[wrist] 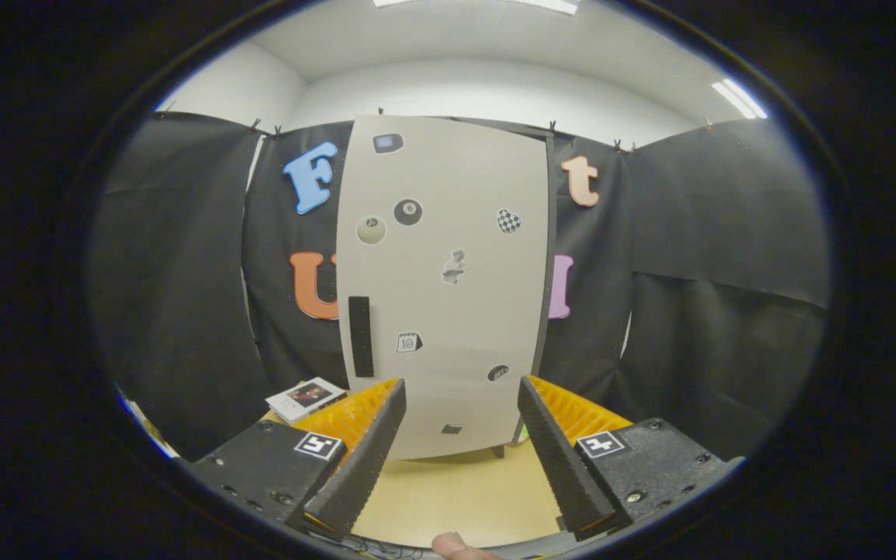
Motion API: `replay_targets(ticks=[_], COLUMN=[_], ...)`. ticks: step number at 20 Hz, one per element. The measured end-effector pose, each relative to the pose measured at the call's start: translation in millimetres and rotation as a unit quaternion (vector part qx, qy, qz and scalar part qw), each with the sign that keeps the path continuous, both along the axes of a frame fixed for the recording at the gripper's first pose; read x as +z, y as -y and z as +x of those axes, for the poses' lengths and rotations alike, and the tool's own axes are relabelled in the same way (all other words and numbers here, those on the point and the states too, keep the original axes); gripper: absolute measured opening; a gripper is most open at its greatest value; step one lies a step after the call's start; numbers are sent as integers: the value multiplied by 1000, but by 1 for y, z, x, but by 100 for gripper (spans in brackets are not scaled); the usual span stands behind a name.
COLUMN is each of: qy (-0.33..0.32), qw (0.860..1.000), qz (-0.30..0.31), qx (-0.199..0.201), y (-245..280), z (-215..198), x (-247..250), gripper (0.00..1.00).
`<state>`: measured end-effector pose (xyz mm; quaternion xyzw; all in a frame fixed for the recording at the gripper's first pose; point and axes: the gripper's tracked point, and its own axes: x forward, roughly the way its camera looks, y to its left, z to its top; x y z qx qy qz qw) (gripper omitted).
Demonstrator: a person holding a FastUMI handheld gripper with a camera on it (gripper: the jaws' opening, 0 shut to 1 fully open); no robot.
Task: Open the shoe cabinet door, grab the shoes and put them into the shoe cabinet, then close the shoe cabinet door.
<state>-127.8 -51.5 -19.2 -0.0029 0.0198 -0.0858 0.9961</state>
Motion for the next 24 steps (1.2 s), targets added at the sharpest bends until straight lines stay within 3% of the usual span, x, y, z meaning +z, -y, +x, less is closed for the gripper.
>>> replay_targets(ticks=[24], qy=[-22], qw=[999], qz=[19], qx=[17], y=[-21], z=[5], x=[-18], gripper=[95])
